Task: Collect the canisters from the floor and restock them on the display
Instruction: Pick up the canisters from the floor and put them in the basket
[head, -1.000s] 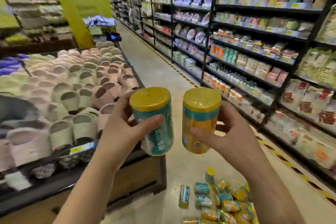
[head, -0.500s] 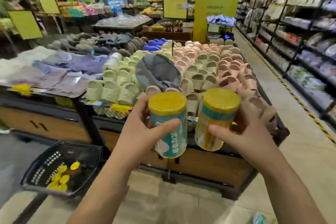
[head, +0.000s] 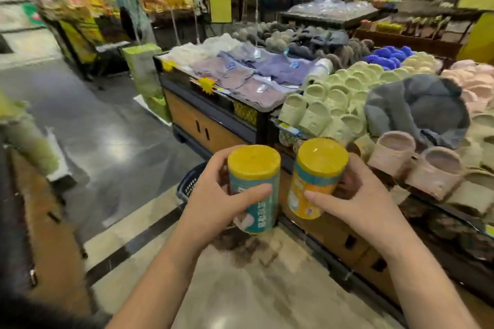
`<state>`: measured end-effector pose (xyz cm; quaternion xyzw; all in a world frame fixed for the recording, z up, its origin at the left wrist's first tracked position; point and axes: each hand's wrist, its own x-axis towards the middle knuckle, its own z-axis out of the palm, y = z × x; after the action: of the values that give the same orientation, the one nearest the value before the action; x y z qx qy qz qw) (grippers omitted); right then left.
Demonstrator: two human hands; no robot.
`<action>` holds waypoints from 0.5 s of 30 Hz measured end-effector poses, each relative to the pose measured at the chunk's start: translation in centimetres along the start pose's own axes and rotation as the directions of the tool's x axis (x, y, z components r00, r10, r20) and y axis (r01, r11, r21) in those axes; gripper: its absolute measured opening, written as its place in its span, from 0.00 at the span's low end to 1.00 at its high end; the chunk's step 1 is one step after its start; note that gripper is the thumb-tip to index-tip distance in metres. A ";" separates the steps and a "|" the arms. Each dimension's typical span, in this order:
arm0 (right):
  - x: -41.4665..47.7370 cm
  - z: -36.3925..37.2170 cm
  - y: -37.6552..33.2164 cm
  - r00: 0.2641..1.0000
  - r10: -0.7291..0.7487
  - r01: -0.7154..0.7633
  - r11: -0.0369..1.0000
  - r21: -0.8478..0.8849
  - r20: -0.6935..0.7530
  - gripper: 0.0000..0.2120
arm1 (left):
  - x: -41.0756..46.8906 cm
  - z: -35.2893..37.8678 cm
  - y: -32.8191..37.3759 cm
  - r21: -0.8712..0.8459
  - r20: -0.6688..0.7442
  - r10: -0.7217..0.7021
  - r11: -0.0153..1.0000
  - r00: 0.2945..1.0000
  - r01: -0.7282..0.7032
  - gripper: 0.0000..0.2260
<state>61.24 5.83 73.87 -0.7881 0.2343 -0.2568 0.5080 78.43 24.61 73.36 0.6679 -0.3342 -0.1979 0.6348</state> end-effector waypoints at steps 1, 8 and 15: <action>1.4 1.1 0.1 0.999 -0.007 0.007 1.000 0.003 0.035 0.35 | 0.5 -1.1 -0.6 0.005 -0.034 -0.012 1.000 0.999 0.012 0.30; 12.3 7.4 1.8 0.976 -0.045 0.030 0.997 0.073 0.213 0.30 | 7.2 -6.3 -4.2 0.065 -0.200 -0.080 0.993 0.977 0.095 0.30; 23.9 11.7 5.0 0.943 -0.051 0.051 0.999 0.011 0.330 0.35 | 15.2 -9.8 -8.2 0.138 -0.277 -0.109 0.979 0.955 0.152 0.32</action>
<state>86.31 -3.15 69.10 -0.8253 0.1252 -0.1346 0.5340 97.37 20.78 68.86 0.7574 -0.2149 -0.1204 0.6047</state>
